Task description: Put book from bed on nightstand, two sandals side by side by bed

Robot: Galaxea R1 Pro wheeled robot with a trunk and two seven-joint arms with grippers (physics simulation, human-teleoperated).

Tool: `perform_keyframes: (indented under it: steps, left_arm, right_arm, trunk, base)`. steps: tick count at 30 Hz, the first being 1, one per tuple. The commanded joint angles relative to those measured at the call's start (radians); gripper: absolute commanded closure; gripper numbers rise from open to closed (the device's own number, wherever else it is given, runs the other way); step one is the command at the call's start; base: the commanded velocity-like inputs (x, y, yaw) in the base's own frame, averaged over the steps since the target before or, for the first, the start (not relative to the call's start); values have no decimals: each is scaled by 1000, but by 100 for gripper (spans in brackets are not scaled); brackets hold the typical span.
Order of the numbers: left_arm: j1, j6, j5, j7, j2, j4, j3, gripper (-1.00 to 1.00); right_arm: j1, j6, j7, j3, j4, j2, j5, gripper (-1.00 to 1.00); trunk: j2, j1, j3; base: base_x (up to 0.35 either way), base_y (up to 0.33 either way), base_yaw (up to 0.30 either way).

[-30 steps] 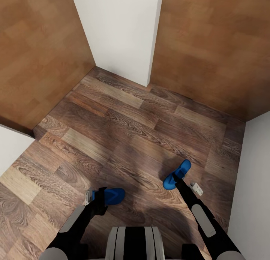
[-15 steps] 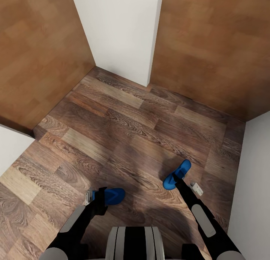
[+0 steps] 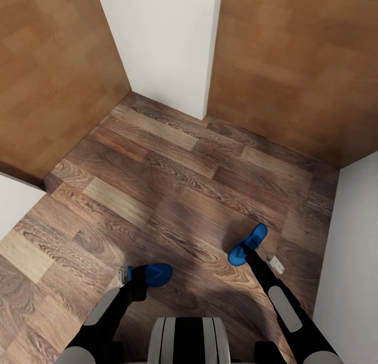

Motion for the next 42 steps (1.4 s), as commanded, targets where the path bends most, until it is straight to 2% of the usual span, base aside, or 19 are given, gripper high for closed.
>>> perform_keyframes:
  steps: [1,31,35,42]
  left_arm:
    - [0,1,3,5,0,-1,0,100]
    - [3,-3,3,-1,7,0,3,100]
    - [3,-8,2,-1,7,0,3,100]
    - [3,-65,2,-2,7,-1,3,100]
  right_arm:
    - [0,4,2,0,-1,0,-11,100]
    - [0,4,2,0,0,0,-11,100]
    - [0,4,2,0,0,1,-11,100]
    - [0,4,2,0,0,1,-11,100]
  trunk:
    - [0,0,-1]
    - [0,0,-1]
    - [1,-2,15]
    - [2,-5,42]
  base:
    - [-34,-44,0]
    - [-2,-2,0]
    - [0,0,0]
    - [0,0,0]
